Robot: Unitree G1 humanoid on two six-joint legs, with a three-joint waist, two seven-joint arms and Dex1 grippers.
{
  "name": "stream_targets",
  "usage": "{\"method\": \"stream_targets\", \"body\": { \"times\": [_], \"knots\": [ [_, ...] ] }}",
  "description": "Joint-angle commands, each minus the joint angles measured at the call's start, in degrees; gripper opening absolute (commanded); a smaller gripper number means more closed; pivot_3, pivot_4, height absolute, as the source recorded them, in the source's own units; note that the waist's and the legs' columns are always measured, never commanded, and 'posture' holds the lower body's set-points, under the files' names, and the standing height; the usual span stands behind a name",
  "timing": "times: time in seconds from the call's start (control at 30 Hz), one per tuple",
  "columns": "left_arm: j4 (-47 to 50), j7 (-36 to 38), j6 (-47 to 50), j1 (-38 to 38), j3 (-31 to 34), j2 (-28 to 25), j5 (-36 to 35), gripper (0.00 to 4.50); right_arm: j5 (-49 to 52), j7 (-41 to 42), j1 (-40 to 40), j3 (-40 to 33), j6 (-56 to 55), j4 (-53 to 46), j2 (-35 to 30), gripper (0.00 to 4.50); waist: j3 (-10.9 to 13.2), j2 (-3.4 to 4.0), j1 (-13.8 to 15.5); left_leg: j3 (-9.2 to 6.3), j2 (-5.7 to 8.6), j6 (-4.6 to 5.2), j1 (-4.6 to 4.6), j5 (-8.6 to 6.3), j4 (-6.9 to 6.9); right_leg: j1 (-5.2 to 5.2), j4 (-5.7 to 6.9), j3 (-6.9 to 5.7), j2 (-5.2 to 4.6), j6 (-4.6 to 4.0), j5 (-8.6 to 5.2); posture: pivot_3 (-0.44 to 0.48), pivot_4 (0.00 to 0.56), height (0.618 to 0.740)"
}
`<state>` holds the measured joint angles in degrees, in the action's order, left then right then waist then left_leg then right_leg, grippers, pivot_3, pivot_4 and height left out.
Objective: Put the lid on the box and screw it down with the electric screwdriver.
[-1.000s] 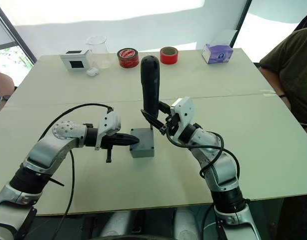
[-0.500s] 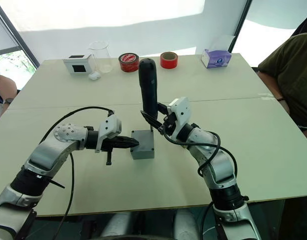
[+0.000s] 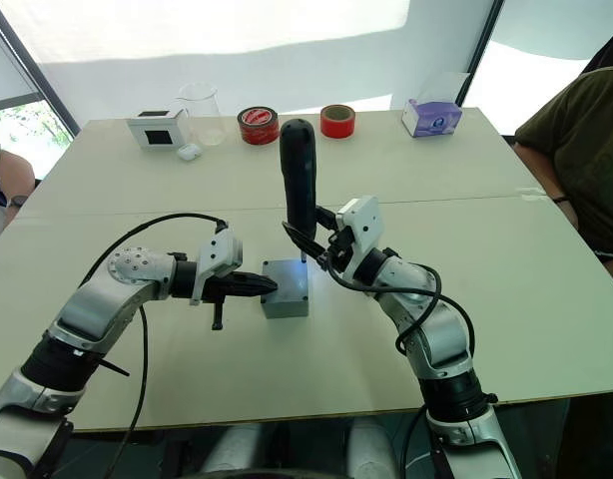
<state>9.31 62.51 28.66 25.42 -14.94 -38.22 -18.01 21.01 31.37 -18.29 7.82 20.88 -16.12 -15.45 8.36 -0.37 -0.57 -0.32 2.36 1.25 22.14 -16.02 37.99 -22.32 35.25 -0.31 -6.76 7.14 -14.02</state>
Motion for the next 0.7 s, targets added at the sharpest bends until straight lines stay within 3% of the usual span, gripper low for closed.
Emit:
{"method": "stream_targets", "body": {
  "times": [0.03,0.47,0.7],
  "knots": [
    [-0.32,0.24,1.1,-0.63,-1.35,-0.12,1.12,0.0,-2.4,0.2,3.54,1.8,3.45,4.55,-1.89,1.76,0.0,0.0,0.01,0.0,0.0,0.0,0.0,0.0,0.0,0.0,-0.01,0.0,-0.01,-0.01,-0.01,0.0,0.15,0.74],
    [-0.58,0.25,1.06,-0.43,-1.44,0.3,1.15,0.0,-0.65,0.34,1.9,0.08,4.74,1.59,-2.7,1.76,0.01,0.02,0.1,-0.05,-0.01,-0.02,0.04,-0.01,-0.1,-0.01,-0.13,0.03,-0.18,-0.04,-0.02,0.0,0.15,0.74],
    [-0.56,0.44,1.22,-0.76,-0.66,0.46,0.47,0.0,7.1,-1.5,-6.48,-8.06,13.08,-5.49,-5.62,1.76,0.17,0.14,0.37,-0.06,0.0,-0.02,0.31,-0.01,-0.1,-0.26,-0.17,0.0,-0.33,-0.07,-0.02,0.0,0.15,0.74]
  ]
}}
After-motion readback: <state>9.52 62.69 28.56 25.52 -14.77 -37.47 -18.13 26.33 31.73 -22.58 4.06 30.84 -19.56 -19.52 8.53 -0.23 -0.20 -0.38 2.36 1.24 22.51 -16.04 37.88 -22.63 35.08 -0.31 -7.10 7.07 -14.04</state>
